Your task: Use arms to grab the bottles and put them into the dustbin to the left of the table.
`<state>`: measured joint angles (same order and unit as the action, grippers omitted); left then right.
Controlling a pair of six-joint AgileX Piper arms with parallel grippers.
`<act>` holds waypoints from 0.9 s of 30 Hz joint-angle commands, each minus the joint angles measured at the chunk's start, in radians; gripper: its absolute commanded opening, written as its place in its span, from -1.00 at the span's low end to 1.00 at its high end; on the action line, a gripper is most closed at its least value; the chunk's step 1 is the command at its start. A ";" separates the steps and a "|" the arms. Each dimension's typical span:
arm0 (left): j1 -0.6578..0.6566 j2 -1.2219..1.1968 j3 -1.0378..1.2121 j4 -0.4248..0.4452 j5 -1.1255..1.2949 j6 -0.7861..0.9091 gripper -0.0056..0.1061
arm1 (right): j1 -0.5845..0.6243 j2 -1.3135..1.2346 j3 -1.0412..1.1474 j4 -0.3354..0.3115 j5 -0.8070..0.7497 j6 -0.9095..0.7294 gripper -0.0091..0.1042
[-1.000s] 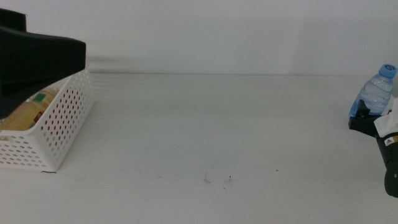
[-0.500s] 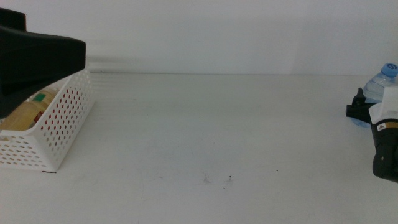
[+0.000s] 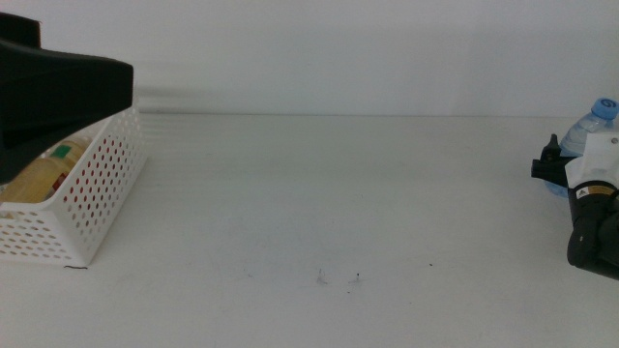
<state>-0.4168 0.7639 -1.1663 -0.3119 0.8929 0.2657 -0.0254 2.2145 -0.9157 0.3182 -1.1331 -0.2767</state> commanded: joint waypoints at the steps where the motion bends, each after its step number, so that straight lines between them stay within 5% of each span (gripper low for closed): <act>1: -0.003 -0.003 0.003 0.002 -0.014 -0.002 0.78 | -0.005 0.006 -0.008 0.014 -0.002 -0.012 0.74; 4: -0.003 -0.003 0.003 0.002 -0.014 -0.002 0.78 | -0.005 0.006 -0.010 0.043 0.017 -0.012 0.48; 11: -0.003 -0.003 0.003 0.002 -0.014 -0.002 0.78 | -0.005 0.006 -0.012 0.055 0.042 -0.010 -0.67; 13: -0.003 -0.003 0.003 0.002 -0.014 -0.002 0.78 | -0.003 0.003 -0.012 0.039 0.042 -0.010 -0.84; 18: -0.003 -0.003 0.003 0.002 -0.014 -0.002 0.78 | 0.064 -0.112 -0.021 -0.074 0.264 -0.010 -0.88; 23: -0.003 -0.003 0.003 0.002 -0.014 -0.002 0.78 | 0.194 -0.196 -0.096 -0.116 0.376 -0.004 -0.88; 27: -0.003 -0.003 0.003 0.002 -0.014 -0.002 0.78 | 0.317 -0.202 -0.190 -0.270 0.473 0.092 -0.88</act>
<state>-0.4168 0.7639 -1.1663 -0.3119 0.8929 0.2657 0.2472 2.0374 -1.0679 0.1330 -0.6454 -0.2182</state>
